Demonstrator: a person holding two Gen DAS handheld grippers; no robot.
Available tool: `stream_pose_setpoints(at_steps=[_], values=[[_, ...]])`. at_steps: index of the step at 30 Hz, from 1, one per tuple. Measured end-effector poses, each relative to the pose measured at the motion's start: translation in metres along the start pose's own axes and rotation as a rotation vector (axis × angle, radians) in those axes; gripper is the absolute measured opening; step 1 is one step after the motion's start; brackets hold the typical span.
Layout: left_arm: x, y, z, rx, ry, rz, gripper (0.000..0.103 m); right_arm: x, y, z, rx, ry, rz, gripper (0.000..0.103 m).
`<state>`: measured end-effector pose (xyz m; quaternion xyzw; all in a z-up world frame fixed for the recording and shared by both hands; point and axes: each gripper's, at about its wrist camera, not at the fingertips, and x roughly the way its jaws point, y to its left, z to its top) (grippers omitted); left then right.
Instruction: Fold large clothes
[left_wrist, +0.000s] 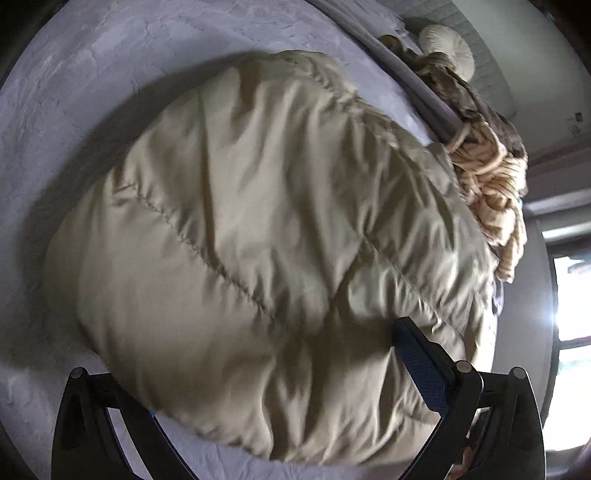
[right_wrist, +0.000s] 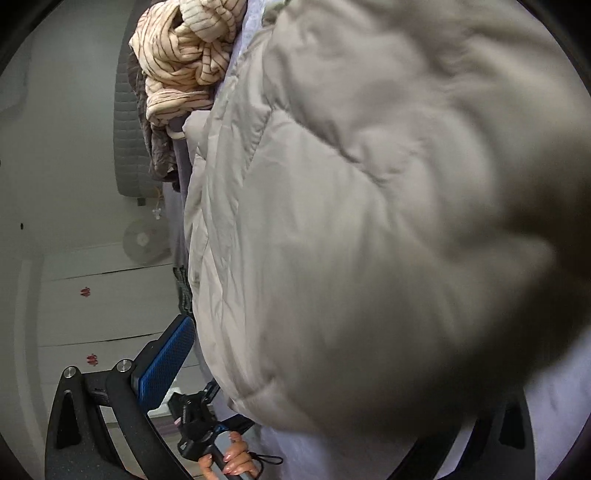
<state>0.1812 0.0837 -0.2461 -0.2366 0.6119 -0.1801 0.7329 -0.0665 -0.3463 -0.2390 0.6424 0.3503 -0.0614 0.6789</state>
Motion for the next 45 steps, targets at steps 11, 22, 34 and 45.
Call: stream_pose_setpoints(at_steps=[11, 22, 34, 45], values=[[-0.034, -0.044, -0.012, 0.329, -0.141, 0.157, 0.02, -0.007, -0.009, -0.005, 0.065, -0.017, -0.028, 0.041], [-0.081, -0.053, -0.038, 0.569, -0.157, 0.171, 0.016, -0.043, 0.011, -0.05, -0.037, -0.022, -0.052, 0.025], [-0.141, 0.004, -0.134, 0.559, -0.006, 0.157, 0.016, -0.099, -0.017, -0.127, -0.022, 0.04, -0.133, 0.025], [-0.148, 0.051, -0.193, 0.386, 0.071, 0.256, 0.033, -0.133, -0.048, -0.155, -0.031, 0.114, -0.206, 0.038]])
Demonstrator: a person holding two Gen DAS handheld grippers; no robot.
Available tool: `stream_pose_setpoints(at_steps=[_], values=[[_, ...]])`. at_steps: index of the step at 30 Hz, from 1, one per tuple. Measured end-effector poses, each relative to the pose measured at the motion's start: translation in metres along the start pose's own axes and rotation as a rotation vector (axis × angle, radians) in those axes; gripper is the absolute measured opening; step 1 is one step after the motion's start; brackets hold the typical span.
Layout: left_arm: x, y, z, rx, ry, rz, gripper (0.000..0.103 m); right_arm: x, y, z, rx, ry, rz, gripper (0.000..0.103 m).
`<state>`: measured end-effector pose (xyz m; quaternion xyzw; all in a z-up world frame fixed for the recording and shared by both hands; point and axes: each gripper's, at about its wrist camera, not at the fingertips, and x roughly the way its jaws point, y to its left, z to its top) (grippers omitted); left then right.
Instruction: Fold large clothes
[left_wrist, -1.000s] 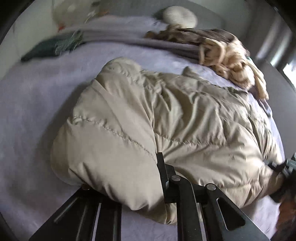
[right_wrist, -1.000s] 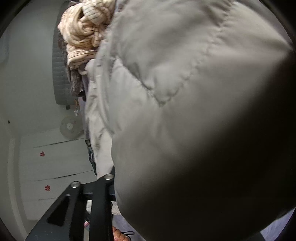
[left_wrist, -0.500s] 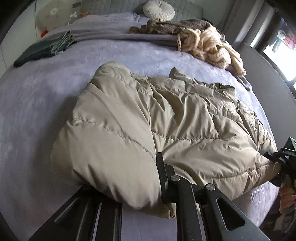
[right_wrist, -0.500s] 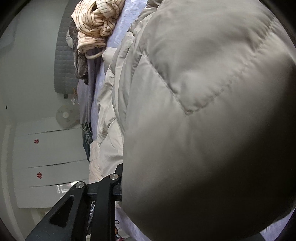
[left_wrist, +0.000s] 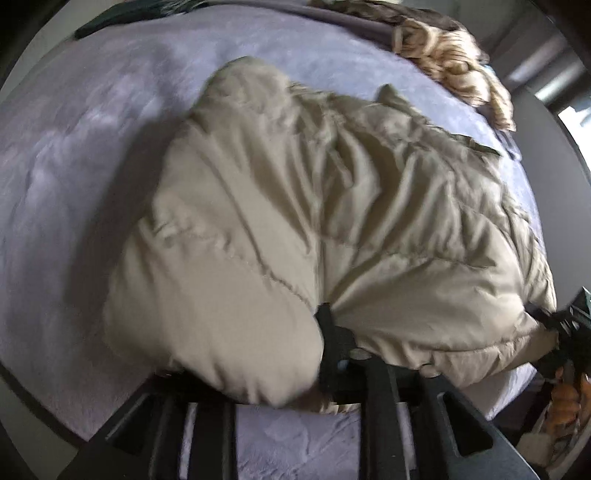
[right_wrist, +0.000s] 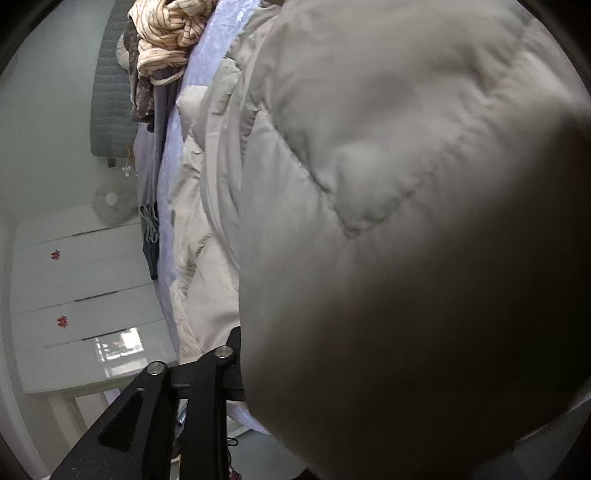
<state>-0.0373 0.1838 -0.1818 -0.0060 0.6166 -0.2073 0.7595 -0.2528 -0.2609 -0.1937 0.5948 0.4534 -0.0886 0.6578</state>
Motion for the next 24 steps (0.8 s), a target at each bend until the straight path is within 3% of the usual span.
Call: stream_pose_setpoints(at_steps=[6, 10, 13, 19, 23, 24], values=[[-0.02, 0.019, -0.012, -0.054, 0.004, 0.089, 0.035, -0.019, 0.005, -0.014, -0.031, 0.017, -0.097, 0.053], [-0.04, 0.025, -0.016, -0.074, -0.021, 0.201, 0.035, -0.03, 0.018, -0.024, -0.12, 0.03, -0.161, 0.053], [-0.054, 0.032, -0.016, -0.081, -0.029, 0.244, 0.035, -0.034, 0.029, -0.031, -0.168, 0.041, -0.163, 0.053], [-0.079, 0.016, -0.007, -0.049, -0.06, 0.226, 0.036, -0.033, 0.066, -0.04, -0.272, 0.068, -0.144, 0.054], [-0.081, 0.004, 0.007, 0.015, -0.068, 0.226, 0.036, -0.03, 0.098, -0.049, -0.391, 0.048, -0.187, 0.07], [-0.08, 0.003, 0.012, 0.032, -0.063, 0.229, 0.059, -0.025, 0.107, -0.048, -0.406, 0.039, -0.197, 0.07]])
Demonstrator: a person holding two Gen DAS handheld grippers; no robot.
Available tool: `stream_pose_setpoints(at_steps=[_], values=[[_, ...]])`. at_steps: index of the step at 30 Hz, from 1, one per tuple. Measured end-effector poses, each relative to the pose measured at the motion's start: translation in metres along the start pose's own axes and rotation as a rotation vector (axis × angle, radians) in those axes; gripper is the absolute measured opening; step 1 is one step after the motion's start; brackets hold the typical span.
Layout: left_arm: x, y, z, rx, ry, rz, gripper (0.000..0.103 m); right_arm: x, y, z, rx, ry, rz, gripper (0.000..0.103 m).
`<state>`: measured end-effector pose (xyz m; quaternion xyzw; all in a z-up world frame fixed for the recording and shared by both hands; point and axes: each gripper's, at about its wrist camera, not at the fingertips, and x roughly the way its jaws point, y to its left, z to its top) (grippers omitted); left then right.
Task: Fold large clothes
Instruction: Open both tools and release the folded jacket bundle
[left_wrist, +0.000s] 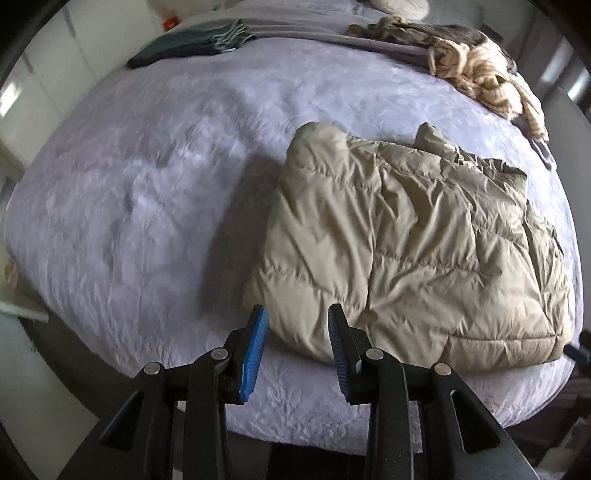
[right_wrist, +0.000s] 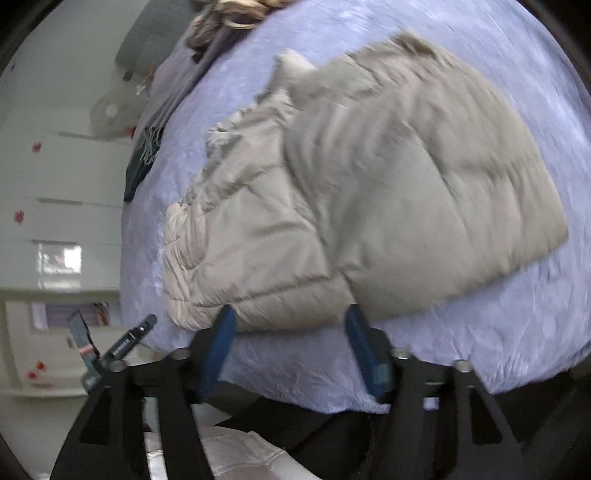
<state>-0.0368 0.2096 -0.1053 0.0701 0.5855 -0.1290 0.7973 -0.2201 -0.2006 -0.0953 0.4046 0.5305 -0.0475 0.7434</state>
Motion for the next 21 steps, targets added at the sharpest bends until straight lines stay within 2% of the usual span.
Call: stream_pose_setpoints(at_steps=[1, 2, 6, 11, 12, 13, 18, 19, 20, 21], values=[[0.0, 0.0, 0.003, 0.008, -0.002, 0.002, 0.09, -0.001, 0.001, 0.0, -0.004, -0.002, -0.003, 0.07], [-0.003, -0.001, 0.007, 0.017, -0.017, 0.008, 0.097, 0.0, 0.001, 0.0, -0.004, -0.004, -0.006, 0.07], [-0.001, 0.002, 0.025, 0.079, -0.032, 0.01, 0.098, 0.016, 0.016, 0.004, 0.009, 0.015, -0.036, 0.07], [0.02, 0.016, 0.049, 0.102, 0.012, -0.024, 0.098, 0.044, 0.044, 0.014, -0.01, 0.038, -0.102, 0.071], [0.026, 0.019, 0.055, 0.103, 0.022, -0.037, 0.098, 0.05, 0.052, 0.017, -0.017, 0.043, -0.12, 0.074], [0.029, 0.021, 0.057, 0.105, 0.027, -0.043, 0.098, 0.053, 0.055, 0.017, -0.023, 0.046, -0.132, 0.082], [0.052, 0.02, 0.07, 0.138, 0.074, -0.082, 0.098, 0.069, 0.082, 0.017, -0.055, 0.053, -0.197, 0.082], [0.056, 0.019, 0.072, 0.146, 0.082, -0.083, 0.098, 0.071, 0.083, 0.018, -0.058, 0.056, -0.203, 0.084], [0.059, 0.018, 0.074, 0.152, 0.089, -0.082, 0.098, 0.074, 0.085, 0.018, -0.06, 0.063, -0.208, 0.093], [0.063, 0.017, 0.076, 0.153, 0.095, -0.083, 0.098, 0.077, 0.086, 0.019, -0.061, 0.067, -0.212, 0.094]])
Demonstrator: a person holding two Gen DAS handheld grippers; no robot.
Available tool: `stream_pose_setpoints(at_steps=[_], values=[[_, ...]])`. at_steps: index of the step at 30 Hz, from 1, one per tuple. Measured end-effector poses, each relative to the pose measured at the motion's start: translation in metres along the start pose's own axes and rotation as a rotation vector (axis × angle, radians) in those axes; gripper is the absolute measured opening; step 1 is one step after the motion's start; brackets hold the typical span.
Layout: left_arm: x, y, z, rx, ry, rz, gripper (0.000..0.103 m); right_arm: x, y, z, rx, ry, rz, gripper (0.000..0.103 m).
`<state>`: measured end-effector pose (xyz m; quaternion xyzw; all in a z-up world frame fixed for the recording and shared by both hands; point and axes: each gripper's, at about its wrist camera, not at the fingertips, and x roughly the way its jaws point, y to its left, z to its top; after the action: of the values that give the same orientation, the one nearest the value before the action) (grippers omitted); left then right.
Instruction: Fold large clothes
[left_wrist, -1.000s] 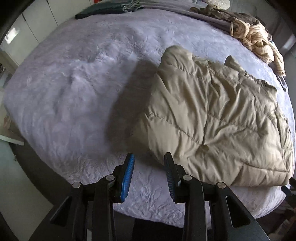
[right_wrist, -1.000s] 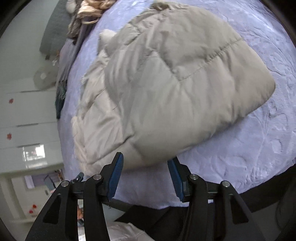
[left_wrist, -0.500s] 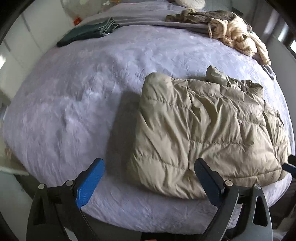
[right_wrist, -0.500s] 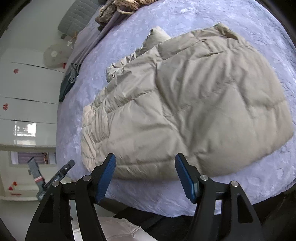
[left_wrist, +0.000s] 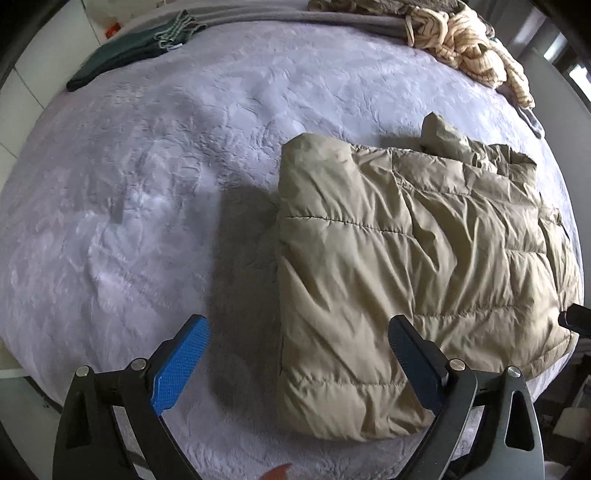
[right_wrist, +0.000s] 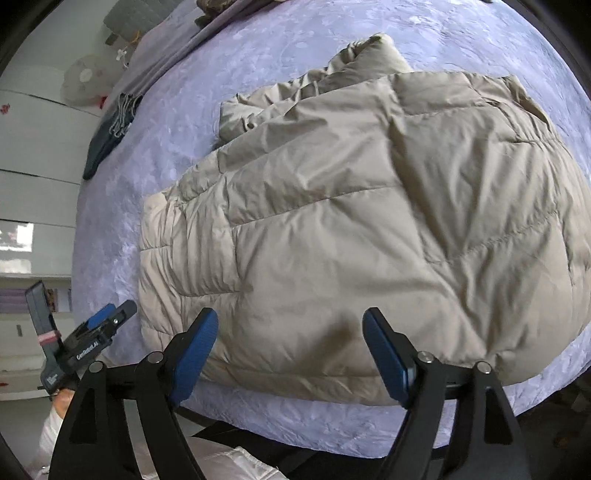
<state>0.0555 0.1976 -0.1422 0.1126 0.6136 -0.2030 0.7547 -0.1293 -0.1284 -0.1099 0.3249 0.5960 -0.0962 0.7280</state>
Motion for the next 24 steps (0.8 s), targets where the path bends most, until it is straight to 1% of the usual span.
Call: stream_pose_setpoints(at_steps=[4, 7, 9, 10, 12, 13, 15, 17, 18, 21, 22, 24], values=[[0.011, -0.005, 0.006, 0.002, 0.024, -0.009, 0.098, 0.005, 0.003, 0.003, -0.026, -0.007, -0.028, 0.094], [0.015, -0.007, 0.009, -0.016, 0.022, 0.029, 0.098, 0.017, 0.003, 0.01, -0.04, 0.047, -0.033, 0.094], [0.016, -0.006, 0.009, -0.046, 0.023, 0.038, 0.098, 0.023, 0.0, 0.019, -0.041, 0.079, -0.033, 0.094], [0.017, -0.003, 0.01, -0.072, 0.028, 0.031, 0.098, 0.024, -0.001, 0.022, -0.041, 0.084, -0.032, 0.094], [0.024, 0.003, 0.012, -0.102, 0.053, -0.021, 0.098, 0.024, -0.001, 0.03, -0.062, 0.092, -0.037, 0.094], [0.028, 0.006, 0.014, -0.107, 0.065, -0.048, 0.098, 0.025, -0.001, 0.031, -0.071, 0.095, -0.042, 0.094], [0.033, 0.012, 0.017, -0.098, 0.062, -0.079, 0.098, 0.028, -0.004, 0.034, -0.082, 0.11, -0.05, 0.094], [0.038, 0.023, 0.021, -0.099, 0.059, -0.126, 0.098, 0.034, -0.01, 0.035, -0.079, 0.128, -0.056, 0.094], [0.041, 0.03, 0.023, -0.114, 0.058, -0.166, 0.098, 0.035, -0.012, 0.035, -0.078, 0.13, -0.056, 0.094], [0.059, 0.055, 0.026, -0.188, 0.109, -0.332, 0.098, 0.037, -0.017, 0.035, -0.07, 0.129, -0.049, 0.094], [0.07, 0.061, 0.025, -0.212, 0.141, -0.43, 0.098, 0.038, -0.018, 0.035, -0.069, 0.13, -0.049, 0.094], [0.088, 0.061, 0.024, -0.225, 0.194, -0.532, 0.098, 0.04, -0.019, 0.035, -0.066, 0.13, -0.049, 0.094]])
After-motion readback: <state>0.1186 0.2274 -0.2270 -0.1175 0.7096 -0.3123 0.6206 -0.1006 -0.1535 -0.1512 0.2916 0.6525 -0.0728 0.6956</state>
